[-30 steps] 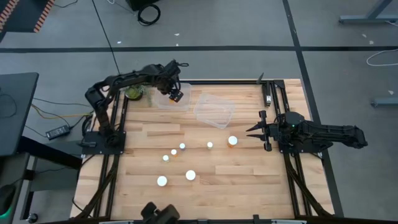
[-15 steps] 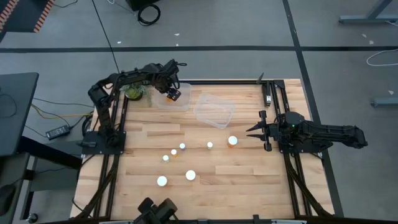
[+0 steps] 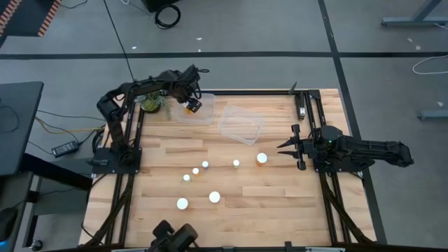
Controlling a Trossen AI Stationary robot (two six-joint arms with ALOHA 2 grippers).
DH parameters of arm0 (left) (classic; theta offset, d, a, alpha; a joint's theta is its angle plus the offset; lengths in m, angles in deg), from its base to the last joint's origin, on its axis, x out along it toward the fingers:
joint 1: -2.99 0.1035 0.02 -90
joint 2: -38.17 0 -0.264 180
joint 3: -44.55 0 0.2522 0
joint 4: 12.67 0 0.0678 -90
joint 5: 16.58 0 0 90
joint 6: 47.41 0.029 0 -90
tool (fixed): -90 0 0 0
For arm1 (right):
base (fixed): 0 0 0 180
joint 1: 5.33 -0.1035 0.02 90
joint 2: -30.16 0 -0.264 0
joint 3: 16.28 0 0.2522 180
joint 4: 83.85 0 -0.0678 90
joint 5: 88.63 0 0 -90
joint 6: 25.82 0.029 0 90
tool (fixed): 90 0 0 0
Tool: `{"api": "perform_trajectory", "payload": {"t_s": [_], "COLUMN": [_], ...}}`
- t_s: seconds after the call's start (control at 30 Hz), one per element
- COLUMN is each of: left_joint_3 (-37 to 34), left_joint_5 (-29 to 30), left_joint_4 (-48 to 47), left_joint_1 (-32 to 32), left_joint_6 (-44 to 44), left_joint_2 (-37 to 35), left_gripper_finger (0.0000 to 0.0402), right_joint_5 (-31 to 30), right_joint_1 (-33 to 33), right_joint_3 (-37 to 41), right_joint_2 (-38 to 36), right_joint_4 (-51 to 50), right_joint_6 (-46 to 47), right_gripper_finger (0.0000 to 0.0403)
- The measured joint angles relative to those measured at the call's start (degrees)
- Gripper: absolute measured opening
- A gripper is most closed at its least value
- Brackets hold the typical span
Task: Pick and place medicine bottles into bin by pill shape (circle, oval)
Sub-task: Put the top left big orange pill bottle into the left transparent bin, then put the bottom left big orange pill bottle into the left transparent bin
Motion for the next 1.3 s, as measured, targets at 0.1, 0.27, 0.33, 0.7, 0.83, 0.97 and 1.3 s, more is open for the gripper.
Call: {"api": "perform_trajectory", "payload": {"t_s": [0.1,0.27,0.33,0.7,0.83,0.97,1.3], "left_joint_3": [0.0,0.0,0.0,0.0,0.0,0.0,0.0], "left_joint_5": [1.1,0.3,-1.1,-15.0,-17.3,-17.3,-17.1], "left_joint_4": [0.1,-0.1,0.0,-2.4,-2.6,-2.6,-2.6], "left_joint_1": [-0.1,-1.4,-2.5,-14.2,-19.3,-23.6,-34.0], "left_joint_6": [0.5,1.5,1.5,1.5,0.1,-2.6,-9.6], "left_joint_2": [-1.5,-4.2,-5.1,-7.9,-7.9,-7.9,-7.8], "left_gripper_finger": [0.0270,0.0266,0.0266,0.0254,0.0248,0.0245,0.0259], "right_joint_5": [0.0,0.0,0.0,0.0,0.0,0.0,0.0], "right_joint_1": [0.0,0.0,0.0,0.0,0.0,0.0,0.0], "right_joint_3": [0.0,0.0,0.0,0.0,0.0,0.0,0.0], "right_joint_2": [0.0,0.0,0.0,0.0,0.0,0.0,0.0], "right_joint_4": [0.0,0.0,0.0,0.0,0.0,0.0,0.0], "right_joint_6": [0.0,0.0,0.0,0.0,0.0,0.0,0.0], "right_gripper_finger": [0.0093,0.0093,0.0093,0.0093,0.0093,0.0093,0.0093]}}
